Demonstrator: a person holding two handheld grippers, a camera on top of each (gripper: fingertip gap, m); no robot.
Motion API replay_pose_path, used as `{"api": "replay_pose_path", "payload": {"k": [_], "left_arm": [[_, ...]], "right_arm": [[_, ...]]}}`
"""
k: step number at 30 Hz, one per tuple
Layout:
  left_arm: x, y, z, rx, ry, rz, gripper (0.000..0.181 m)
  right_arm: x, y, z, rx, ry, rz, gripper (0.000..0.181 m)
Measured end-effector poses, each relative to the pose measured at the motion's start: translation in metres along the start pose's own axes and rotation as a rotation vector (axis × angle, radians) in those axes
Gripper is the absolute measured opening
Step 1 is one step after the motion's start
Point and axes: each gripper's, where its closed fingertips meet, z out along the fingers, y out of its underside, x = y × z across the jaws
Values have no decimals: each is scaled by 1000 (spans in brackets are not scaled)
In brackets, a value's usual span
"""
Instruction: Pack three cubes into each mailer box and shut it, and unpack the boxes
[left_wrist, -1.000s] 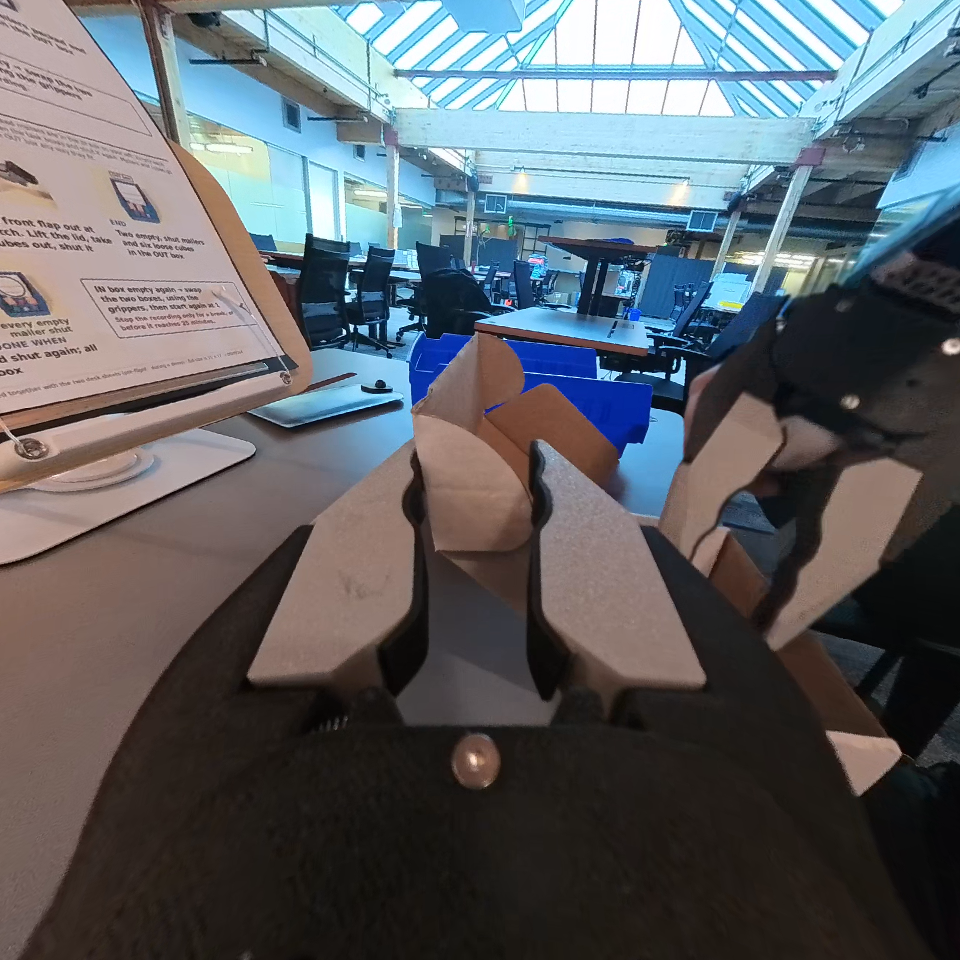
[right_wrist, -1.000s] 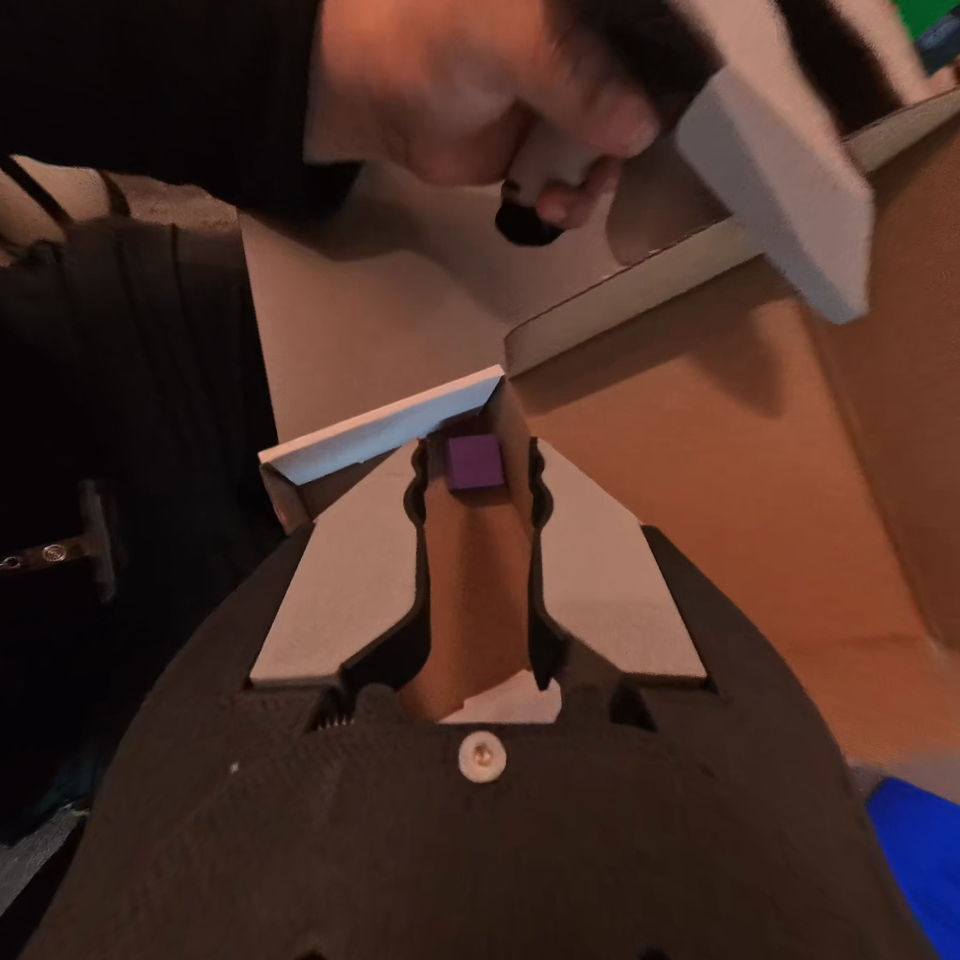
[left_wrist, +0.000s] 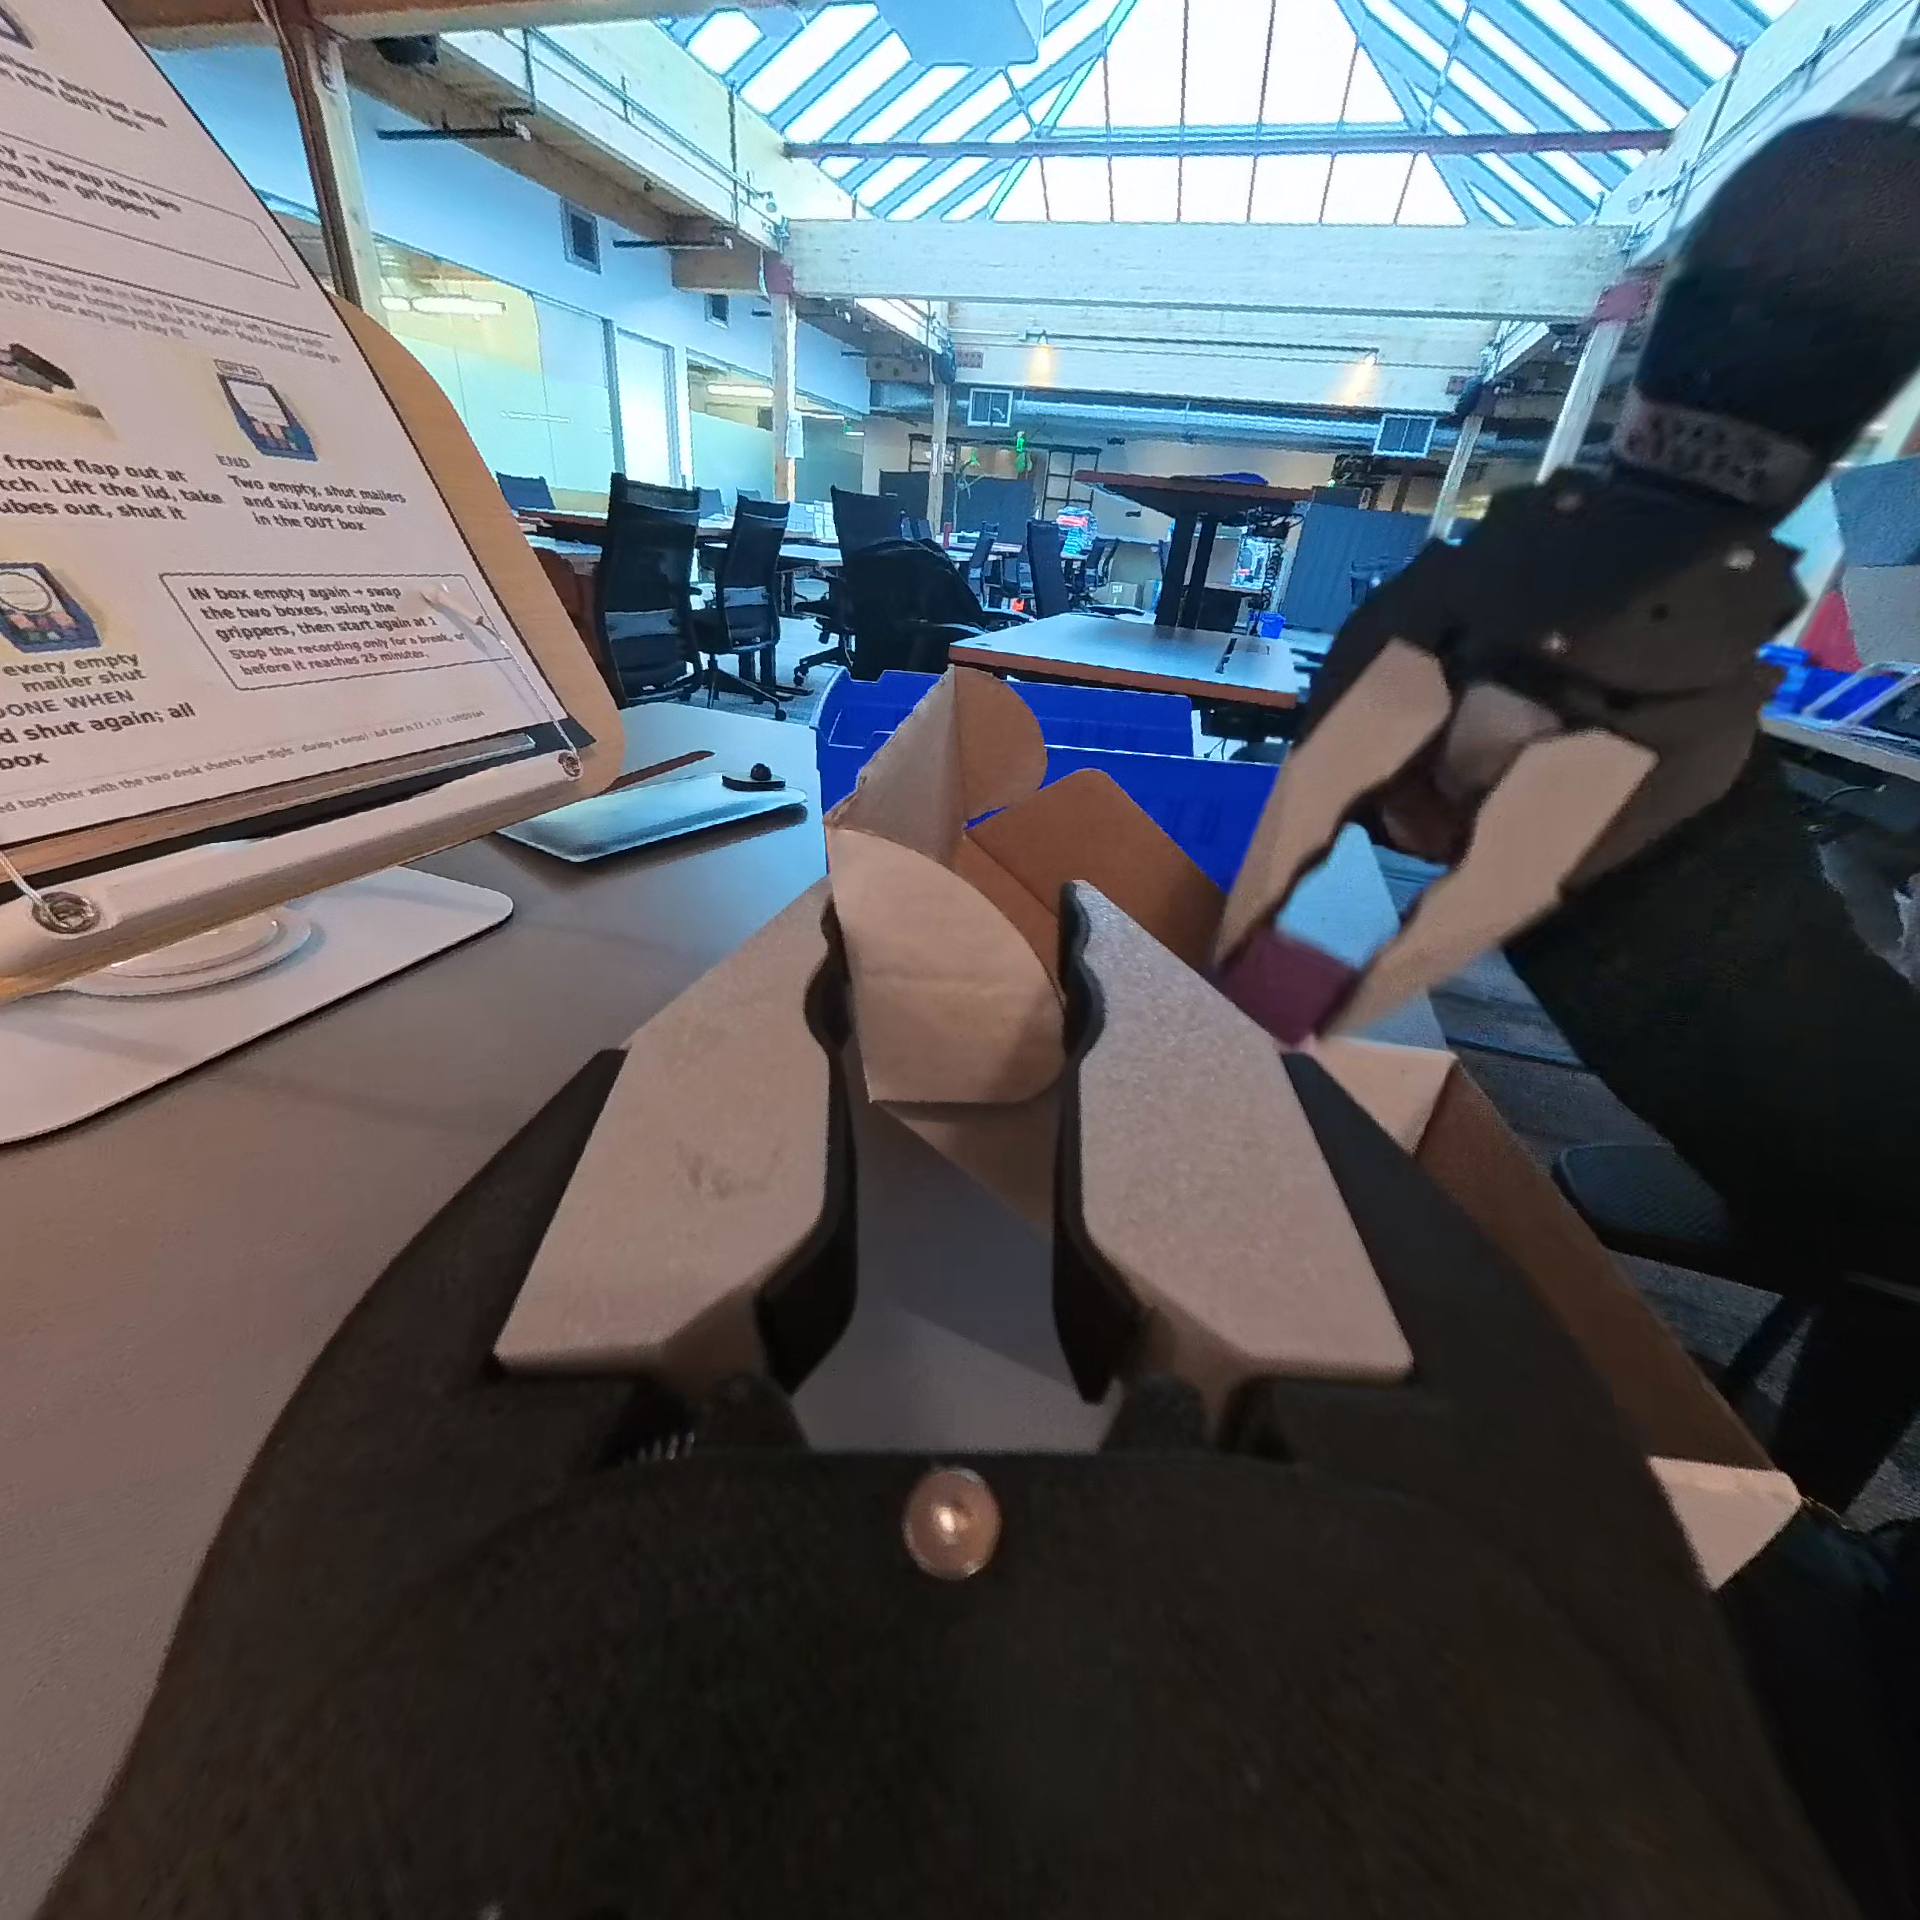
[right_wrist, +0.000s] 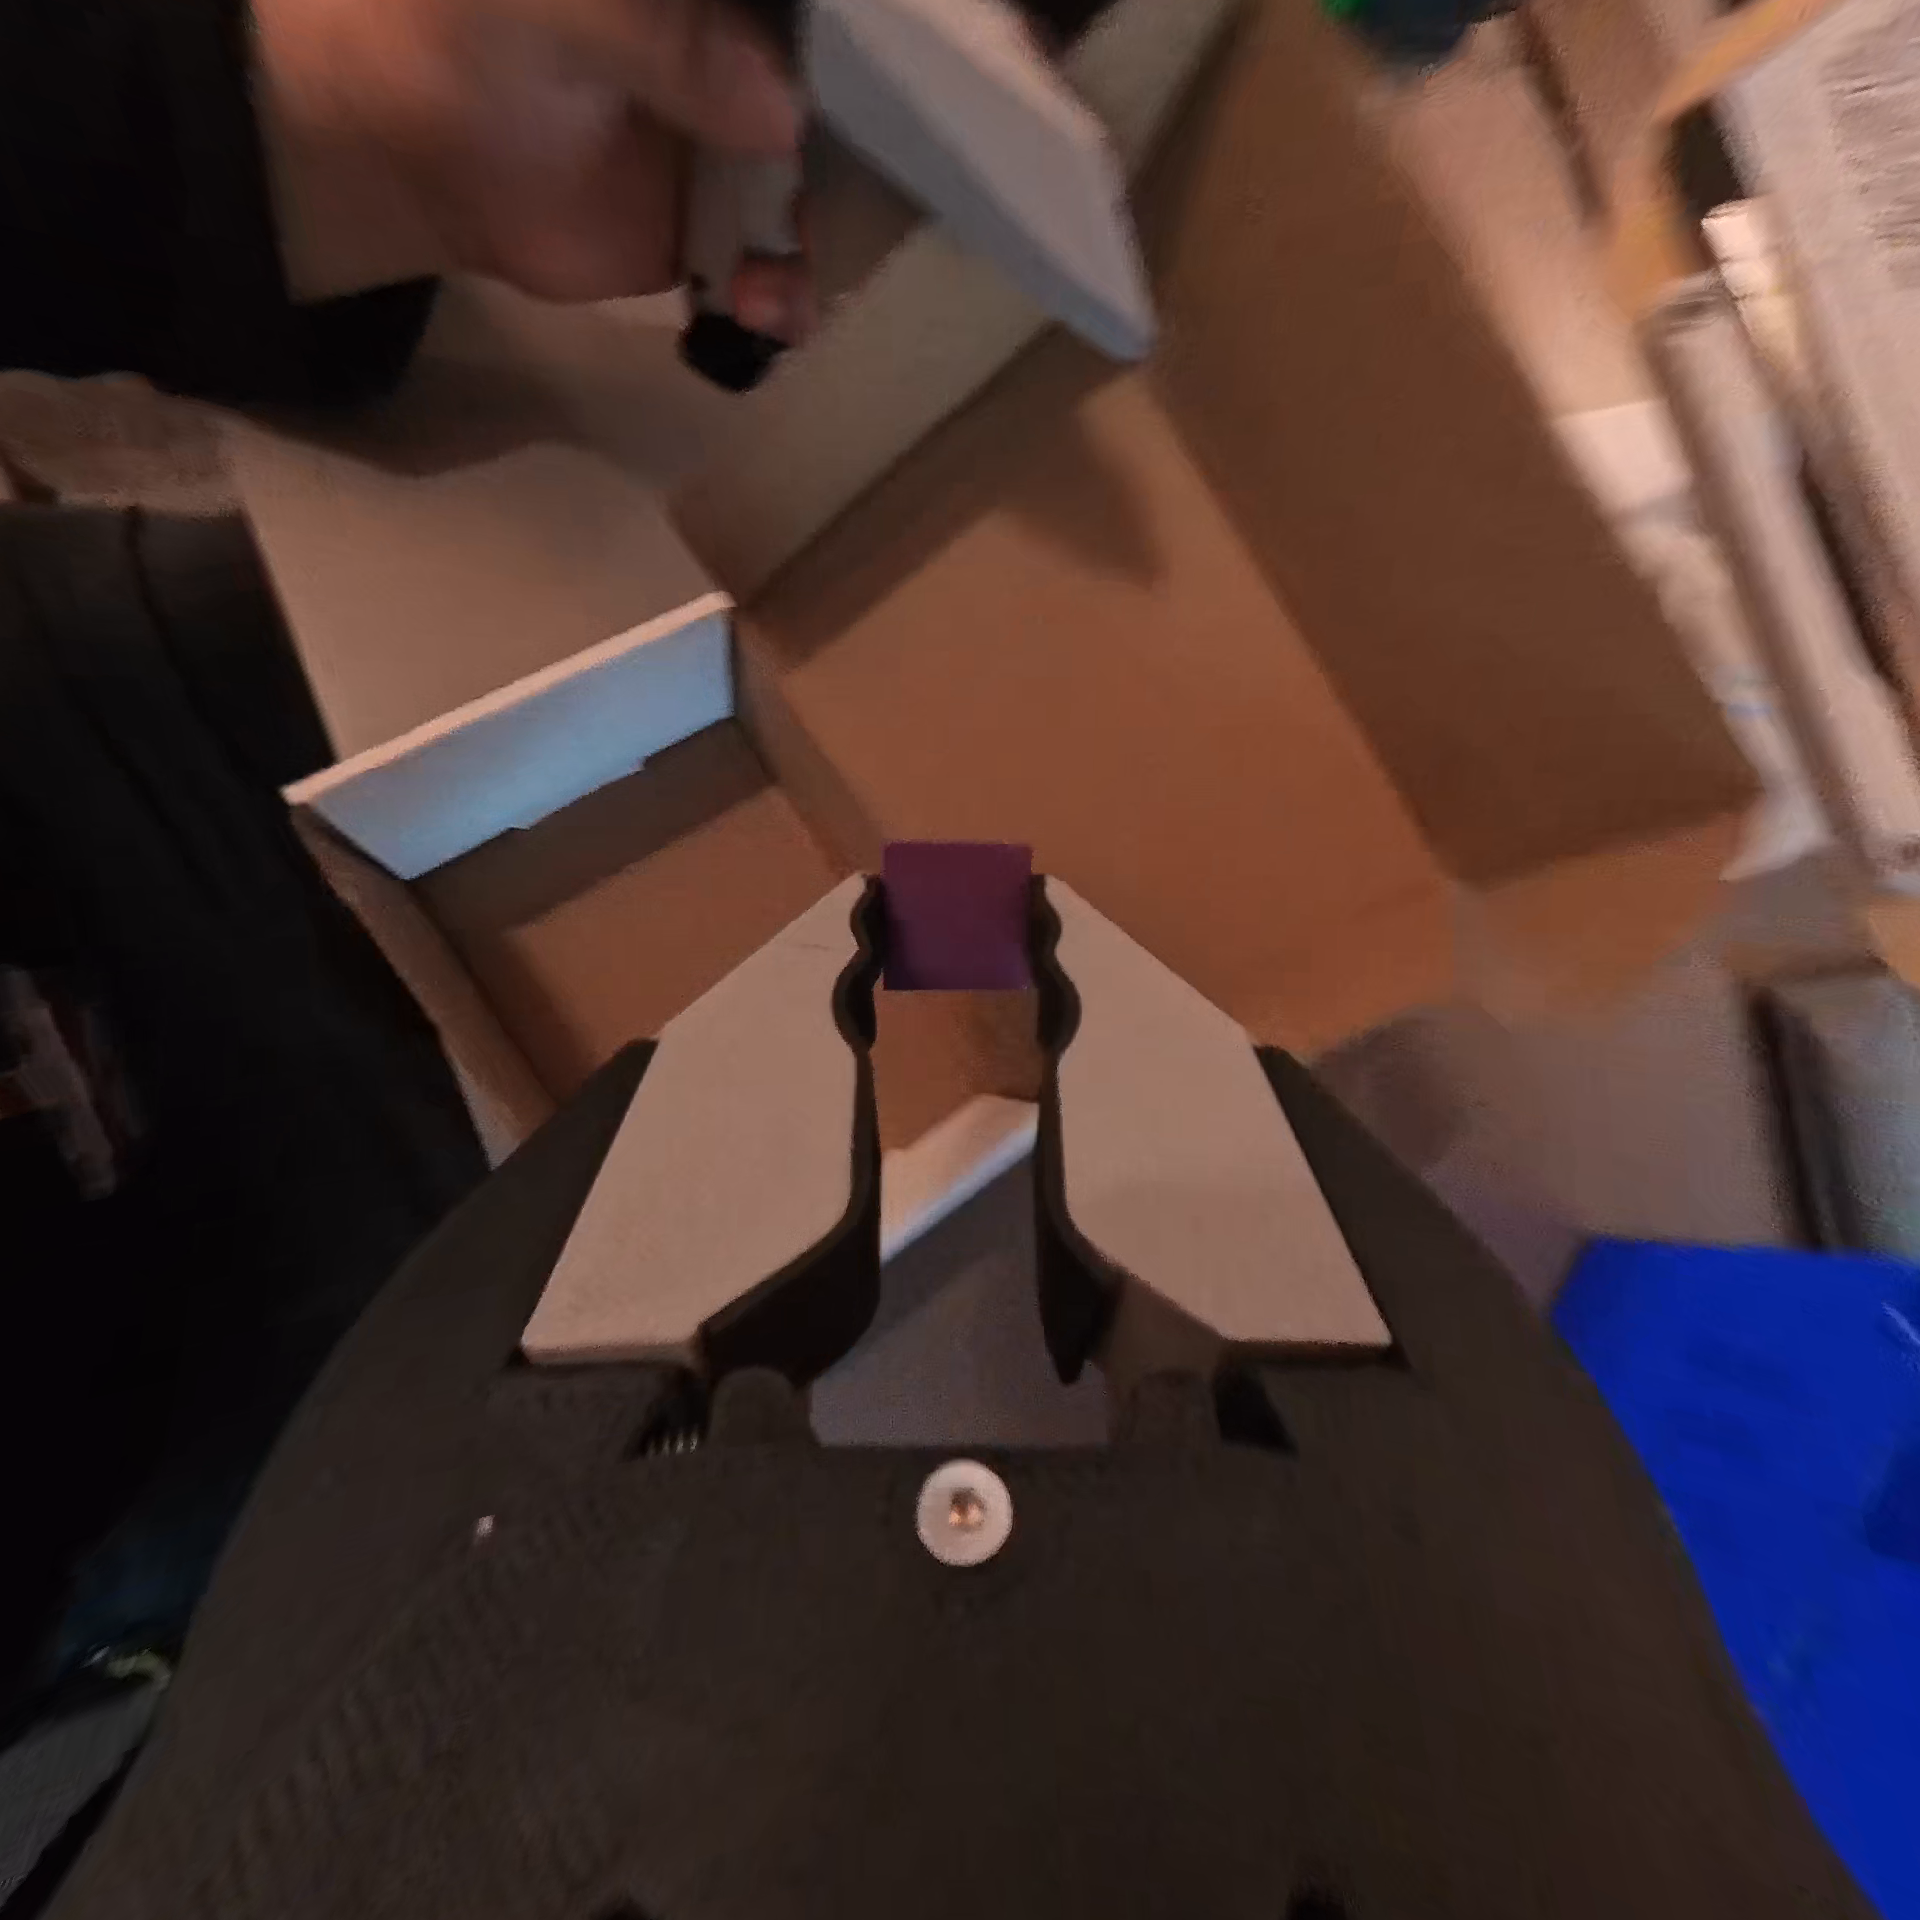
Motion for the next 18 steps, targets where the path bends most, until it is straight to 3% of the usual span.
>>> {"api": "replay_pose_path", "payload": {"k": [6,8,11,14,18], "left_arm": [[-1,0,0,0,-1,-5,38],[-1,1,0,1,-2,-8,38],[-1,1,0,4,-2,-12,38],[-1,1,0,7,-3,-15,38],[-1,1,0,9,-4,-11,38]], "right_arm": [[96,22,-98,230,357,230,25],[134,53,-136,266,530,343,25],[179,125,-177,222,748,506,26],[203,204,-178,69,823,649,26],[215,275,-155,-97,831,751,26]]}}
